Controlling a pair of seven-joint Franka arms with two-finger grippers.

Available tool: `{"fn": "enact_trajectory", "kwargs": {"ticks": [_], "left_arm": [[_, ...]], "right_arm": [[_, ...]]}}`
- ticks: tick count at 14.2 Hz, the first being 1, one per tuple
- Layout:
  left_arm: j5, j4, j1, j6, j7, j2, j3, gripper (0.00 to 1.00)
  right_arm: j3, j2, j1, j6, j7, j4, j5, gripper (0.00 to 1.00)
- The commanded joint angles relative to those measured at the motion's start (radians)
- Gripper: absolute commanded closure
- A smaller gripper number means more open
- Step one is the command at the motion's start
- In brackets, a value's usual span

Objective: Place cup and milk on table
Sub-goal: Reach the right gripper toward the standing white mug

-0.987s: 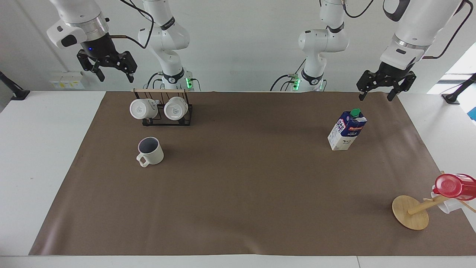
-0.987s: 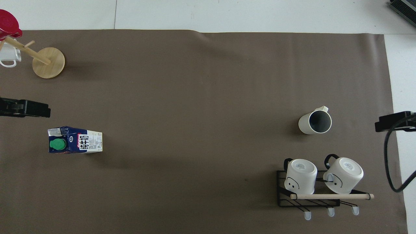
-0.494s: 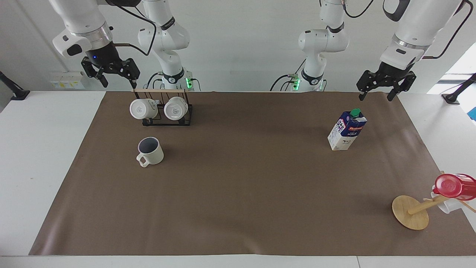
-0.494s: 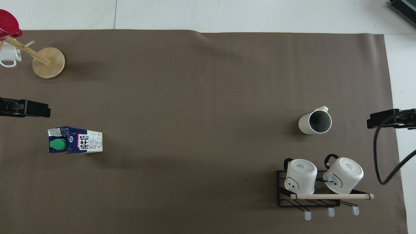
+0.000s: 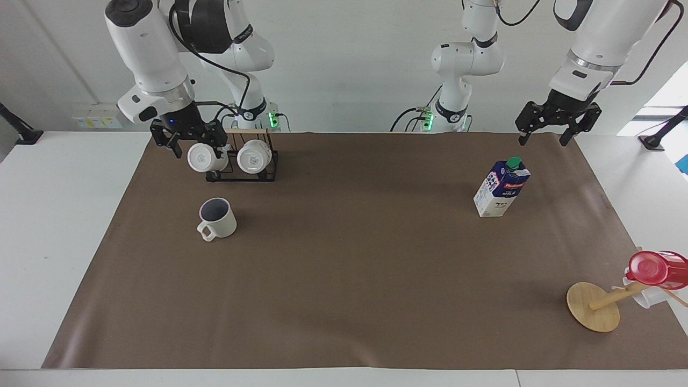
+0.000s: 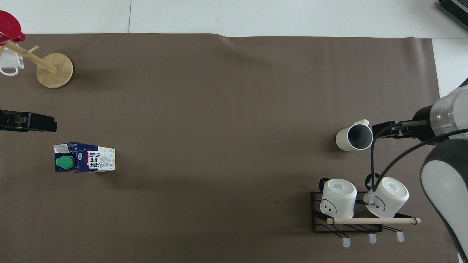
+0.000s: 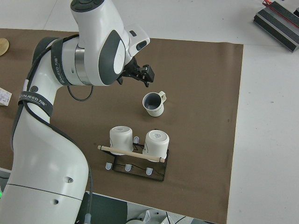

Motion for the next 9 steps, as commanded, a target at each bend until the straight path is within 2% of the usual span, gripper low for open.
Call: {"fn": "enact_trajectory", "kwargs": {"ticks": [1,4,9], "left_arm": [[0.01,0.016,0.005,-0.025,-0.007,-0.004,-0.005,0.0],[0.01,0.016,0.005,-0.025,-0.007,-0.004,-0.005,0.0],[0.01,0.016,0.005,-0.025,-0.007,-0.004,-0.005,0.0]], "right_arm": [[0.003,-0.011,-0.005,0.074,0.015,-0.076,0.006,0.0],[0.003,0.023,-0.003,0.177,0.012,-0.145,0.006,0.0],[0.003,0.101,0.023,0.295,-0.016,-0.174,0.003,0.0]]}}
